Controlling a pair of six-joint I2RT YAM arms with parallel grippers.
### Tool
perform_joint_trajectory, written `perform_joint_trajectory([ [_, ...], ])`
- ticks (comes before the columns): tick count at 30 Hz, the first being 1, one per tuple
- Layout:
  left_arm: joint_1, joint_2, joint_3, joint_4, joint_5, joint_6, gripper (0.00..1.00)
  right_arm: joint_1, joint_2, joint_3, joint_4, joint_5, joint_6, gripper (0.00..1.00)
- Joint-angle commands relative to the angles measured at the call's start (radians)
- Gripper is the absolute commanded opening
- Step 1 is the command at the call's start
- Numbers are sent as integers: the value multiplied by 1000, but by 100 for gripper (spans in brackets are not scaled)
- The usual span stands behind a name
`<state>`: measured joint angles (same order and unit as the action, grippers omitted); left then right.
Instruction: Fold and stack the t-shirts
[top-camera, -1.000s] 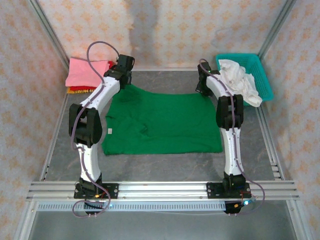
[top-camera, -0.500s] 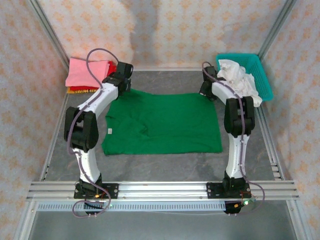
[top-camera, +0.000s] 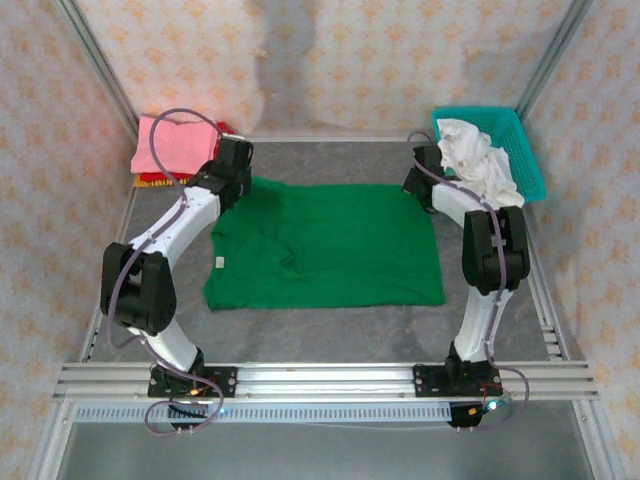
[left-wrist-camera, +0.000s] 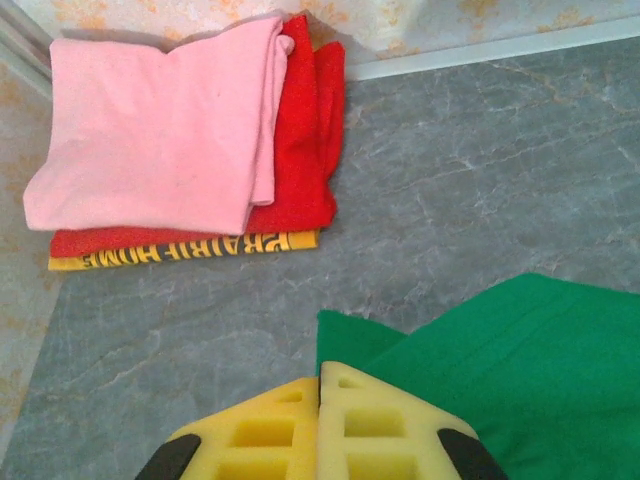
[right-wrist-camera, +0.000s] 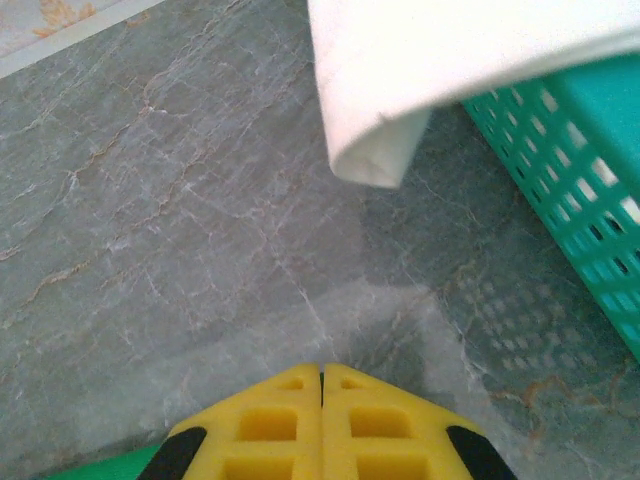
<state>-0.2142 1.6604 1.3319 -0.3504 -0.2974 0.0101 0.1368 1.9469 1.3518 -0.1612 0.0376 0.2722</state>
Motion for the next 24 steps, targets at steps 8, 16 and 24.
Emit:
perform_joint_trajectory([
  [8,-4,-64,-85,-21,-65,-59,0,-4,-133,-98,33,44,41,0],
  [16,-17,-141,-206,-33,-64,-109,0,-5,-162,-170,22,66,64,0],
  [24,-19,-205,-287,-69,-74,-167,0,-5,-218,-229,12,59,82,0],
])
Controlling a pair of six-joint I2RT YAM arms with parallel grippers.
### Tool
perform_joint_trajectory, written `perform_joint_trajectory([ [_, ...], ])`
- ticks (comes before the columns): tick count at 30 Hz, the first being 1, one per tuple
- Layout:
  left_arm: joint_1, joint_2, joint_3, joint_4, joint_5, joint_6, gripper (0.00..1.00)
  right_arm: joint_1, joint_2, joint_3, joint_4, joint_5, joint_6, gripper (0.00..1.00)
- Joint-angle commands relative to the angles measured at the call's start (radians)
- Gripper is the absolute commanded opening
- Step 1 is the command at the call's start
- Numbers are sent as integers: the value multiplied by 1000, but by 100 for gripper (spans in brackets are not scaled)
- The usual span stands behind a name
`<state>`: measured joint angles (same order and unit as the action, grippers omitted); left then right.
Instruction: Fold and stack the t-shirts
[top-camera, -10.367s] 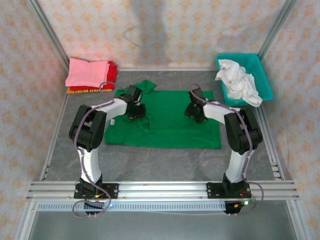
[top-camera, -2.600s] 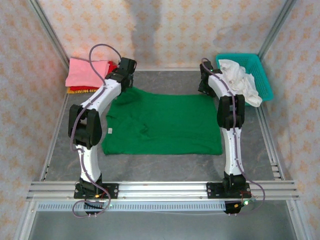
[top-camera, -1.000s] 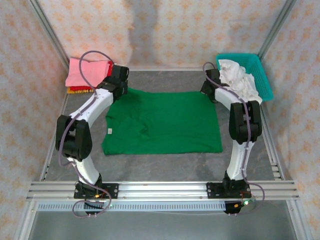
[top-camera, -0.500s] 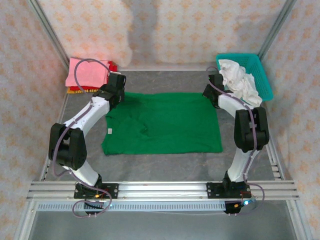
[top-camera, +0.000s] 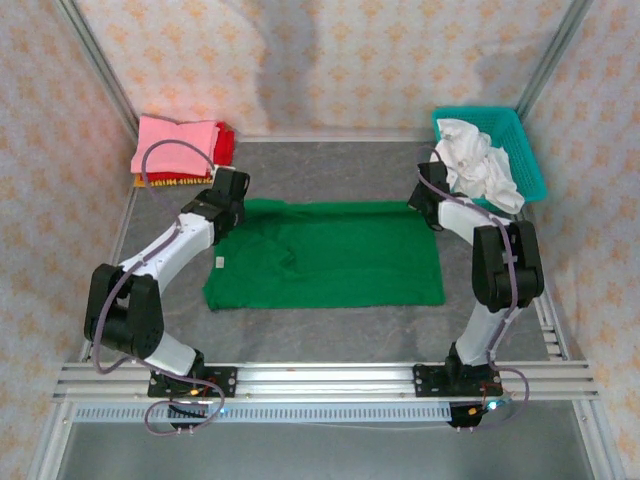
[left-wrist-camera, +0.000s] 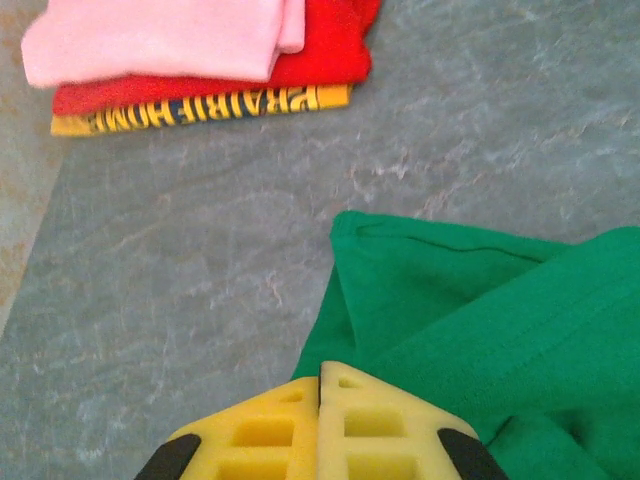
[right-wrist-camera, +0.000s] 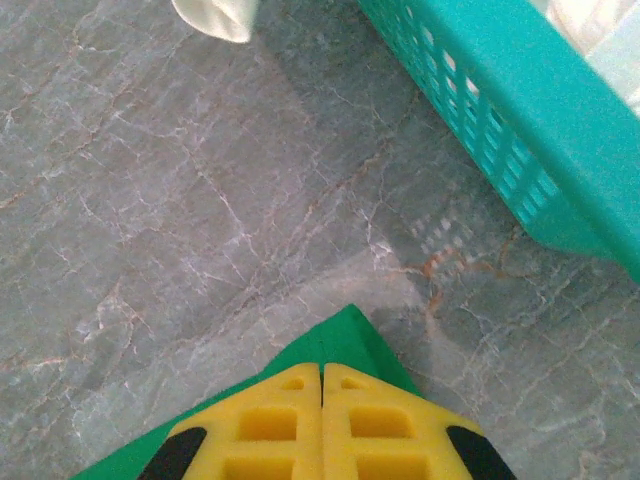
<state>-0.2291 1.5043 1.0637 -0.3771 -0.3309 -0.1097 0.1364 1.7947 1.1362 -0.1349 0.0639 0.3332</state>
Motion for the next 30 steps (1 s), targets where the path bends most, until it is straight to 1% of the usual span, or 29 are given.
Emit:
perform_joint_trajectory([
  [1,-4,-63,-27,-50,-37,-52,0,-5,-78,-19,-21,31,23,0],
  [6,-10,-122,-50,-88,-19,-72,0,-5,-126,-63,-29,15,28,0],
  [8,-14,-146,-65,-114,-15,-97,0,-4,-146,-93,-24,7,28,3],
  [10,-21,-176,-93,-132,5,-114,0,-4,-166,-133,-17,8,32,5],
  [11,-26,-195,-114,-136,16,-127,3,-4,-173,-148,-25,5,34,8],
  [12,-29,-208,-131,-142,28,-140,14,-4,-182,-162,-32,0,38,14],
  [13,-31,-224,-150,-152,50,-156,26,-4,-194,-180,-38,-7,43,23],
  [14,-34,-238,-168,-164,73,-173,34,-5,-207,-201,-44,-16,51,30],
  [15,-39,-252,-189,-171,88,-187,38,-5,-218,-218,-50,-19,57,34],
  [17,-44,-292,-236,-189,97,-220,40,-4,-255,-249,-71,-33,68,39],
  [19,-44,-329,-269,-192,76,-237,42,-3,-297,-273,-82,-39,74,41],
  [22,-44,-356,-274,-145,88,-201,45,-1,-355,-291,-65,-61,74,43],
  [24,-44,-323,-243,-99,154,-140,44,7,-361,-280,-50,-73,63,43],
  [27,-44,-188,-116,-105,179,-87,44,35,-341,-267,-6,-91,33,43],
  [30,-43,-27,10,-109,212,-45,54,76,-328,-284,80,-118,7,44],
])
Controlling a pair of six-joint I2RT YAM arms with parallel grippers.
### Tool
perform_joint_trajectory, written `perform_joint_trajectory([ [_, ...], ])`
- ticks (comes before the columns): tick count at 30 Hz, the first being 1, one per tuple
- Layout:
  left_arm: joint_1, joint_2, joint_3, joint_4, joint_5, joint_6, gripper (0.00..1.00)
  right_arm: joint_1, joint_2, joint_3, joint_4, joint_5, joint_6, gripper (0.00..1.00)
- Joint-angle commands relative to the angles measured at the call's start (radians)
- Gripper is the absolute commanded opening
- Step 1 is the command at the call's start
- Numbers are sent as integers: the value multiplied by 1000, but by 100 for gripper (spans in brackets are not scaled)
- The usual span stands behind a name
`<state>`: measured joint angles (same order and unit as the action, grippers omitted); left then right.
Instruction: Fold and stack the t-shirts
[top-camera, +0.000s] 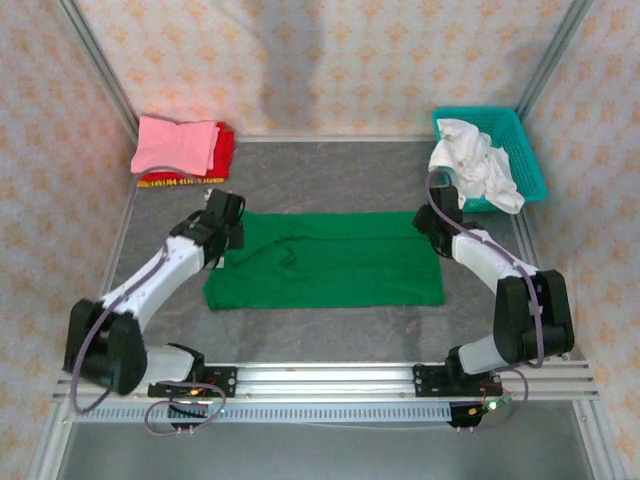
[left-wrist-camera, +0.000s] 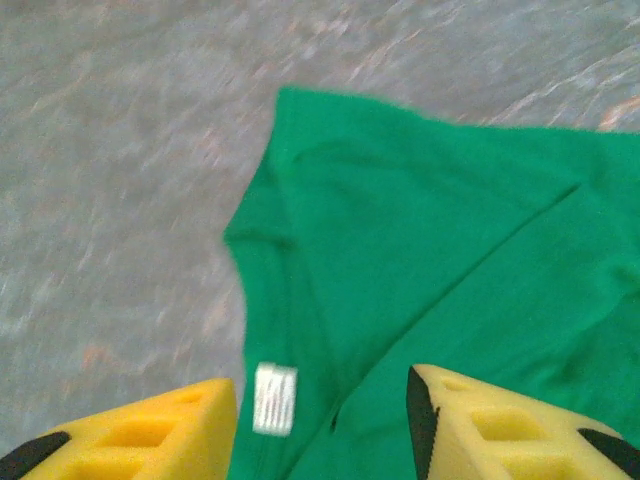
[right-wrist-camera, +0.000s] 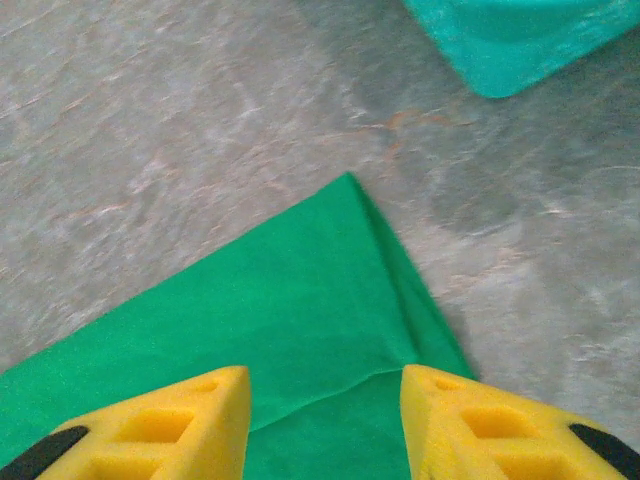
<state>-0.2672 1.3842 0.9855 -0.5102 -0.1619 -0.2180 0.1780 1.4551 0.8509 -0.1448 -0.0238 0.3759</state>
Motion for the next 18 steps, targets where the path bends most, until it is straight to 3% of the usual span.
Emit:
perform_joint_trajectory([
  [1,-2,148,126,28,62,73,57,53,11,-13,125,-45,-45,44],
  [7,49,424,335,-28,138,46,61,187,-10,-140,329,-73,-112,46],
  [10,60,499,392,-60,182,34,61,213,-29,-213,422,-90,-71,47],
  [18,49,519,315,-21,255,20,64,216,2,-267,488,-105,-18,48],
])
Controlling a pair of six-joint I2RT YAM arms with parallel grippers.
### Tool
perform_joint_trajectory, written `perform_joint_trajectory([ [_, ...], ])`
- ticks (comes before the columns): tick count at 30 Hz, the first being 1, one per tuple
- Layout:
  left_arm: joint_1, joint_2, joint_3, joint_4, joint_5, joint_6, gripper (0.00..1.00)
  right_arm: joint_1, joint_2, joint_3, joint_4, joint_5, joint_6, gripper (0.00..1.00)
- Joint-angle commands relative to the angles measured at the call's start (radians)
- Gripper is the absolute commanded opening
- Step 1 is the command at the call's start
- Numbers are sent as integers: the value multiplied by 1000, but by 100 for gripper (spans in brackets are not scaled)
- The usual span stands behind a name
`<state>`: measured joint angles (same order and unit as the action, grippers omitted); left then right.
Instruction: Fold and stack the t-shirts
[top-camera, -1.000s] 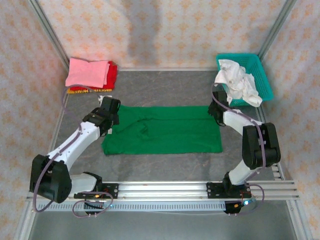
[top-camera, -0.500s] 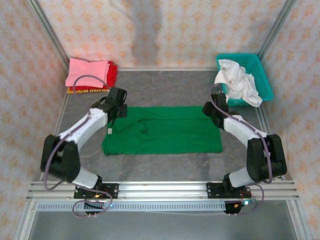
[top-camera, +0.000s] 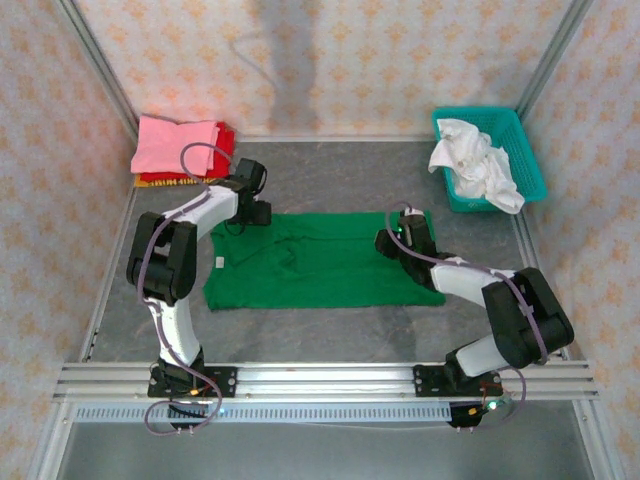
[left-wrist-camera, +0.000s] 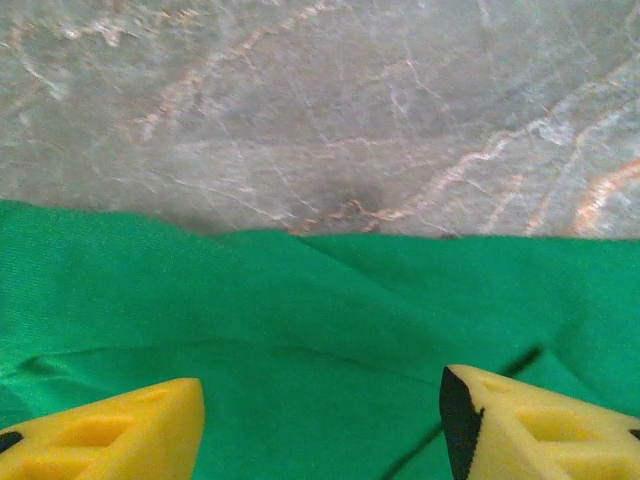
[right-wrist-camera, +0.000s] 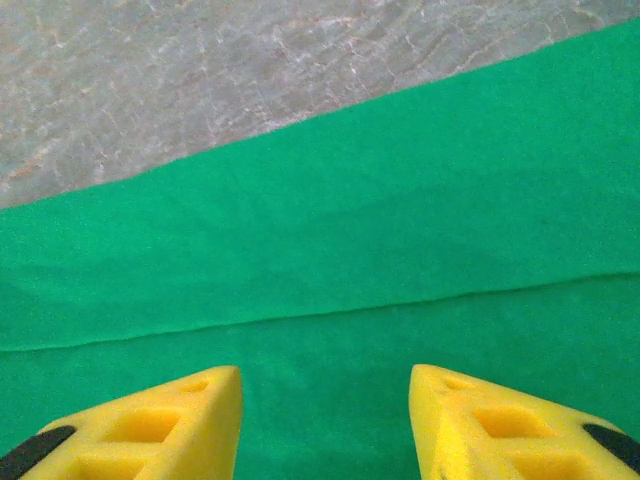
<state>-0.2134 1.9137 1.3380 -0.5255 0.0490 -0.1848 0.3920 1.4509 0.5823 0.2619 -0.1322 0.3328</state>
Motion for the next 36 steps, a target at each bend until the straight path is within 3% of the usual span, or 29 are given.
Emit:
perform_joint_trajectory([
  [1,-5,-10,-48,-3,46,-16,62,1,10,14,67,2,31,48],
  [8,-12,-21,-97,0,34,-21,53,1,-24,35,0,6,45,49],
  [11,-19,-57,-117,-13,19,-21,41,2,-45,33,-19,31,42,50],
  [14,-20,-95,-134,-18,5,-28,21,1,-48,35,-32,40,39,50],
  [18,-25,-137,-139,-32,-19,-45,7,2,-28,47,-42,29,40,51],
  [24,-56,-190,-134,-70,-52,-63,0,1,14,75,-63,10,45,51],
  [27,-63,-211,-142,-78,-65,-71,0,1,27,85,-73,10,45,51],
  [28,-61,-212,-147,-73,-74,-71,9,2,32,86,-74,10,45,51],
  [29,-58,-208,-150,-70,-90,-72,25,1,36,88,-74,9,45,51],
  [32,-30,-178,-138,-73,-71,-98,44,1,52,97,-76,1,46,51],
  [36,-8,-122,-120,-66,-48,-98,50,1,60,107,-87,-3,48,51],
])
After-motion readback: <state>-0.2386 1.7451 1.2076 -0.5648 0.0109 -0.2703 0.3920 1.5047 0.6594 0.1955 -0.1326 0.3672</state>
